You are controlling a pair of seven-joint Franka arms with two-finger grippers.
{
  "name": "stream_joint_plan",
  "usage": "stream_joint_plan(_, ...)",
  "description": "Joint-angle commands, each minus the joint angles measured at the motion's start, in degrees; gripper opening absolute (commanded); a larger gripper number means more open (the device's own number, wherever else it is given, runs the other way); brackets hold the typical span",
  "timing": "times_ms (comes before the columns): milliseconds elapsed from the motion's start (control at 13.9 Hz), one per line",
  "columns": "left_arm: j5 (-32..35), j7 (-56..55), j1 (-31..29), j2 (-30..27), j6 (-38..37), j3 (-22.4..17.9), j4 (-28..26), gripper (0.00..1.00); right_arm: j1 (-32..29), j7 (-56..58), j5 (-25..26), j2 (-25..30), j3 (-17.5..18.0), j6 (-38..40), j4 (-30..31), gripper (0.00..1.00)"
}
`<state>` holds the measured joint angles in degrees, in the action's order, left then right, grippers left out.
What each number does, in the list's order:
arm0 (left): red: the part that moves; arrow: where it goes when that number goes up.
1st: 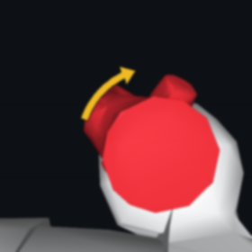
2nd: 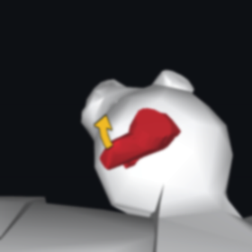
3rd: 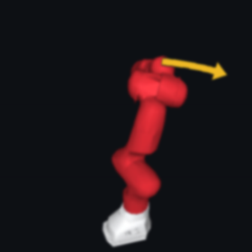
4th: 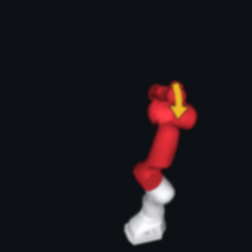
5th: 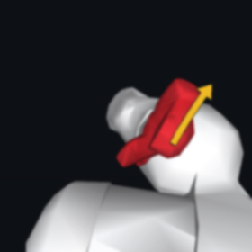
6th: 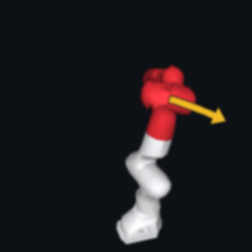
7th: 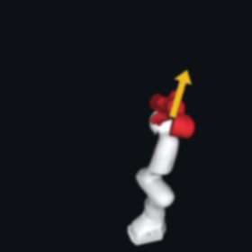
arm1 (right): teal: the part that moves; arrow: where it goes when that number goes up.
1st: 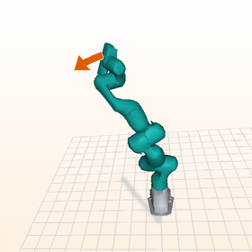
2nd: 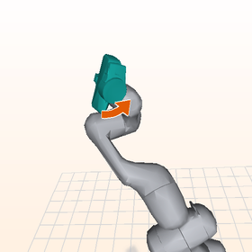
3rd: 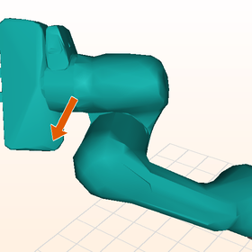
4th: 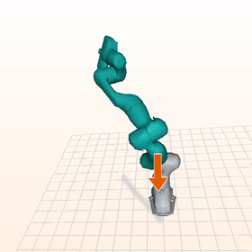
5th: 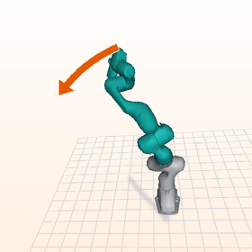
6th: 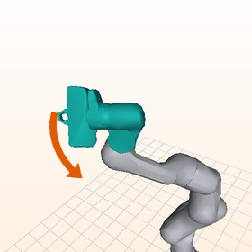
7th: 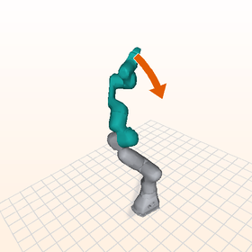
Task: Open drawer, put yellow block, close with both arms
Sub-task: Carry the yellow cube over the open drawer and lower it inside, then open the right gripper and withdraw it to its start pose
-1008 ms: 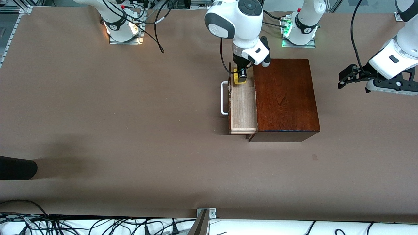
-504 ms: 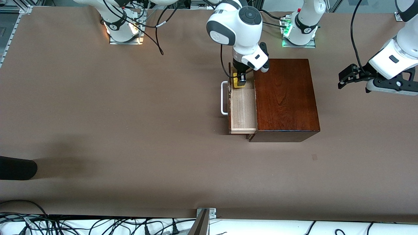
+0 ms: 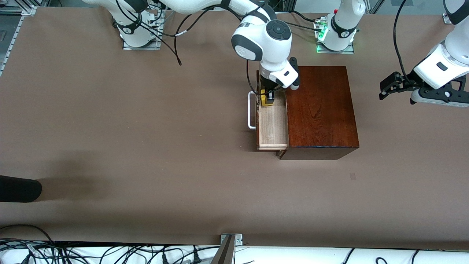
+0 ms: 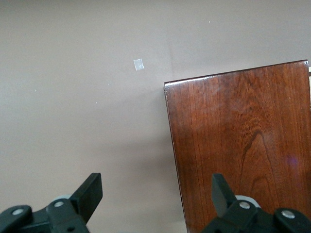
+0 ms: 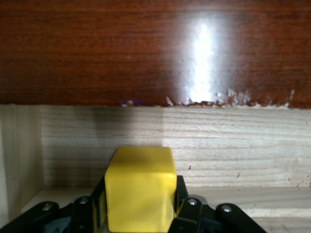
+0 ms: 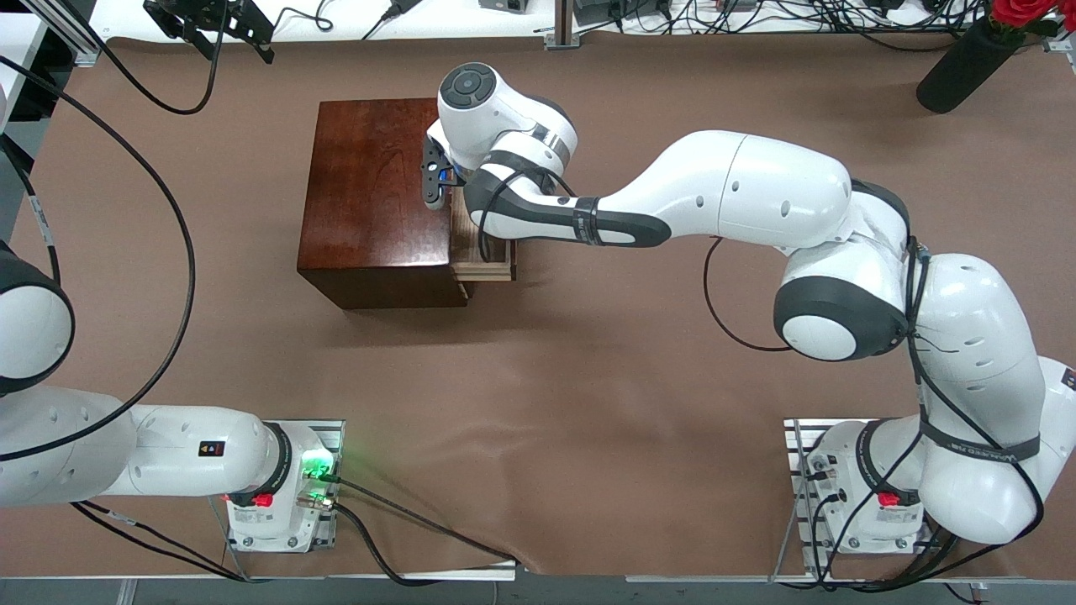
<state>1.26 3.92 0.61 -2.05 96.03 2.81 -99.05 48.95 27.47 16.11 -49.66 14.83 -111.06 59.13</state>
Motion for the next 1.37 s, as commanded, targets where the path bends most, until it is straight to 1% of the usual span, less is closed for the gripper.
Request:
stream_joint_plan(0,-0.47,1.18,-0.17,0.29,-0.49,0.09,1.05,1.0,0.88,0.83,0.94,-0.7,-0.94,2.52,-2.27,0.0)
stream_joint_plan(288,-0.47,1.18,-0.17,0.29,-0.49,0.09,1.05,1.0,1.15,0.65,0.94,-1.4,-1.29,0.59,-2.0,0.0)
stream_joint_plan(360,-0.47,1.26,-0.17,0.29,-0.49,0.09,1.05,1.0,0.97,0.74,0.94,-1.32,-1.29,0.5,-2.09,0.4)
stream_joint_plan(432,-0.47,1.35,-0.17,0.29,-0.58,0.09,1.05,1.0,0.8,0.65,0.85,-0.97,-1.29,0.58,-2.18,0.99)
stream_joint_plan(576,-0.47,1.35,-0.17,0.29,-1.28,0.09,1.05,1.0,0.8,-0.48,0.42,-0.61,-1.2,0.67,-2.44,1.0)
stream_joint_plan(720,-0.47,1.35,-0.17,0.29,-1.28,0.09,1.05,1.0,0.36,-1.8,-0.28,1.84,-1.03,1.37,-3.67,1.0)
stream_joint_plan(864,-0.47,1.35,-0.17,0.29,-1.29,0.09,1.05,1.0,-1.48,-1.9,-2.39,5.87,-1.2,2.34,-3.68,1.0)
stream_joint_plan(1008,-0.47,1.44,-0.17,0.29,-1.28,0.09,1.05,1.0,-4.37,-1.9,-2.75,9.92,-1.38,5.31,-3.67,1.0)
stream_joint_plan(1152,-0.47,1.35,-0.17,0.29,-1.29,0.09,1.05,1.0,-8.15,-1.9,-2.84,13.35,-1.2,10.93,-3.76,1.0)
stream_joint_plan(1223,-0.47,1.35,-0.17,0.29,-1.29,0.09,1.05,1.0,-9.39,-2.07,-2.75,14.93,-1.55,12.44,-3.76,1.0)
stream_joint_plan(1295,-0.47,1.35,-0.17,0.2,-1.29,0.18,1.05,1.0,-12.18,-2.16,-2.75,17.12,-1.81,11.84,-3.59,1.0)
